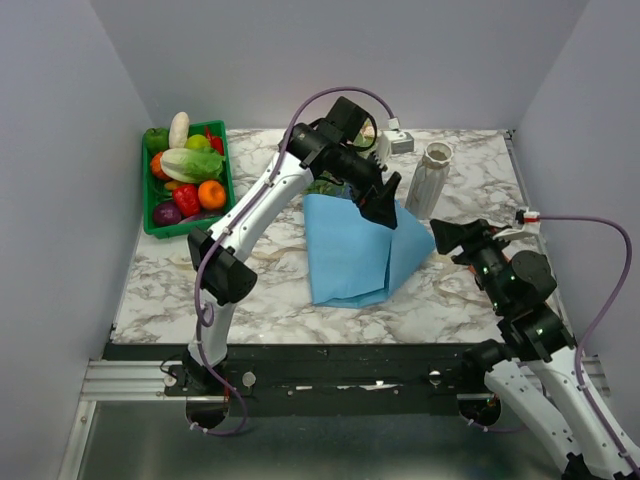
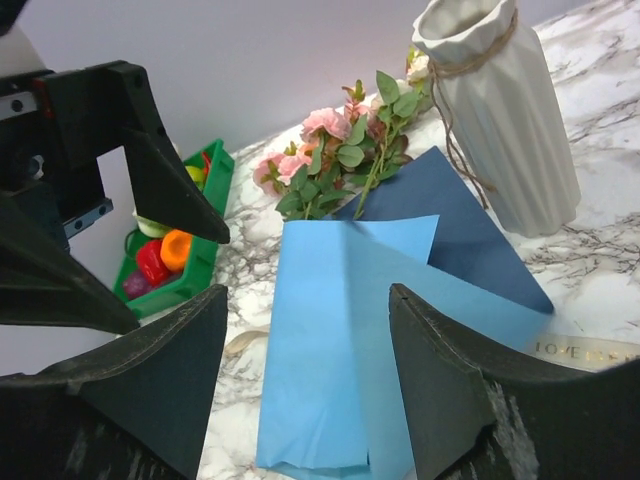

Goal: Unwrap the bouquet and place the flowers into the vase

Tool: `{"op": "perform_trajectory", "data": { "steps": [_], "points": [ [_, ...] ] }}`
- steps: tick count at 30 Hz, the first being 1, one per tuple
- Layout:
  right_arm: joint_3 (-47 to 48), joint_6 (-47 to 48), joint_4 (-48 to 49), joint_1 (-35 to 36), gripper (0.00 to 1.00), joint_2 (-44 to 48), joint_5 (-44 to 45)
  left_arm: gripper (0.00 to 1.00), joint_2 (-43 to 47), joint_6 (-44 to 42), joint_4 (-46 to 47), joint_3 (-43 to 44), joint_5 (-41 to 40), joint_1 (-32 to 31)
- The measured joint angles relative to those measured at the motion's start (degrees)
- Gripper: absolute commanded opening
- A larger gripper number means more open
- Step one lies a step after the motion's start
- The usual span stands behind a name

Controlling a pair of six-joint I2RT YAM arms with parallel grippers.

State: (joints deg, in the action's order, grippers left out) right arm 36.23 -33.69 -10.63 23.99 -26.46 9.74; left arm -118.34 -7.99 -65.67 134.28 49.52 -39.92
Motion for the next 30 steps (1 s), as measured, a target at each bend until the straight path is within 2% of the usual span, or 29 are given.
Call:
{"op": "perform_trajectory", "data": {
  "steps": [7, 13, 18, 22, 25, 27, 30],
  "points": [
    [0.0, -1.6, -2.8, 0.0, 0.75, 3.82, 1.57, 0.99, 0.24, 1.73, 3.39, 0.07, 5.9, -3.72],
    [1.92, -2.8, -2.36, 0.0, 0.8, 0.09, -1.84, 0.99, 4.81, 0.09, 3.96, -9.01, 1.14, -0.96],
    [1.16, -5.42, 2.14, 0.11, 0.8, -12.46, -7.26, 0.99, 9.64, -0.74, 3.65, -16.28, -4.02, 6.8],
    [-4.61, -7.32, 6.21, 0.5, 0.79, -22.51, -8.52, 0.99, 13.0, -0.76, 3.28, -18.16, -8.9, 17.38],
    [-7.87, -8.24, 8.09, 1.01, 0.74, -28.65, -9.27, 0.99, 17.27, -1.14, 3.32, -20.26, -13.77, 24.74],
    [-8.24, -8.61, 9.66, 1.55, 0.71, -32.39, -9.66, 0.99, 21.53, -1.7, 3.41, -22.82, -17.07, 26.82],
    [-8.24, -9.16, 13.62, 2.78, 0.64, -36.26, -10.05, 0.99, 27.91, -2.34, 3.72, -27.02, -19.76, 26.49]
  ]
}}
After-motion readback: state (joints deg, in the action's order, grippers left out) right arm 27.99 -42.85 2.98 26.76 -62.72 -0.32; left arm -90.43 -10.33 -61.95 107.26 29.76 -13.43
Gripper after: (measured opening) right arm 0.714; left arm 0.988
